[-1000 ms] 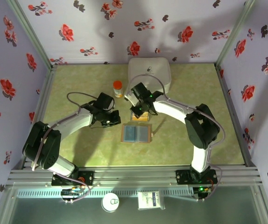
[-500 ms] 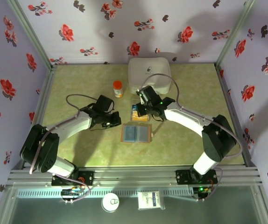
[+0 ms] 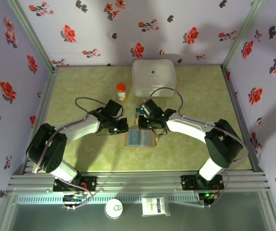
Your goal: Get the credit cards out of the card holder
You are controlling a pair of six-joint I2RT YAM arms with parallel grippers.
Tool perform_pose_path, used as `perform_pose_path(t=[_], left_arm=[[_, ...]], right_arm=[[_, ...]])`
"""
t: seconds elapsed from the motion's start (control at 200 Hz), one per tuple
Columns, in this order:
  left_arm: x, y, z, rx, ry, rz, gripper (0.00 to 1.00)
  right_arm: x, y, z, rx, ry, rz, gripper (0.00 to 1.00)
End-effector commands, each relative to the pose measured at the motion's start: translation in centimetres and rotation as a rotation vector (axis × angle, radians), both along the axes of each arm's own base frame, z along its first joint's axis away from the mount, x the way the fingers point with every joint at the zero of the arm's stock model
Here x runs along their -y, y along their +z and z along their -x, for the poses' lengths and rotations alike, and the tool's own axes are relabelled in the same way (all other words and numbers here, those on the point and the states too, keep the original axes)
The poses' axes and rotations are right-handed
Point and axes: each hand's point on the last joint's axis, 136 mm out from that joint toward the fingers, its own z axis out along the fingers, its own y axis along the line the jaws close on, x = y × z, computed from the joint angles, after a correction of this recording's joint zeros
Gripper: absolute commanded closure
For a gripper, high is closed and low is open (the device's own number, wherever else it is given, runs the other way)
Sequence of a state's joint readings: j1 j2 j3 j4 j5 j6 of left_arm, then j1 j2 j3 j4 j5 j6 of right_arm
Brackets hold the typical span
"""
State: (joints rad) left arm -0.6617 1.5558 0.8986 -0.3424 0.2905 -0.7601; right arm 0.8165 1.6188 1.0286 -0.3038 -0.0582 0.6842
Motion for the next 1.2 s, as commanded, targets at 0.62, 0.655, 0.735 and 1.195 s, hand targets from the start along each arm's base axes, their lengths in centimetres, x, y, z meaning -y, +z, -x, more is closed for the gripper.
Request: perform_pose_path(t=[0.62, 0.655, 0.735, 1.195], left_arm=[[-1.4, -4.6, 2.9, -0.094, 0.001, -0.074, 1.0], [-1.6, -4.8, 3.0, -0.098, 0.001, -0.08, 1.0], [-1.8, -5.0, 3.2, -0.103, 0.008, -0.082, 1.0], [-1.9, -4.5, 3.3, -0.102, 0.012, -0.086, 1.0]], right_arm=[[-1.1, -3.4, 2.6, -0.107, -0.039, -0.012, 0.68], [-1.2, -3.5, 2.7, -0.114, -0.041, -0.02, 0.67], [-1.6, -3.5, 3.0, -0.132, -0.04, -0.037, 0.67], [-2.4, -3.9, 4.2, -0.178, -0.037, -0.093, 0.66]])
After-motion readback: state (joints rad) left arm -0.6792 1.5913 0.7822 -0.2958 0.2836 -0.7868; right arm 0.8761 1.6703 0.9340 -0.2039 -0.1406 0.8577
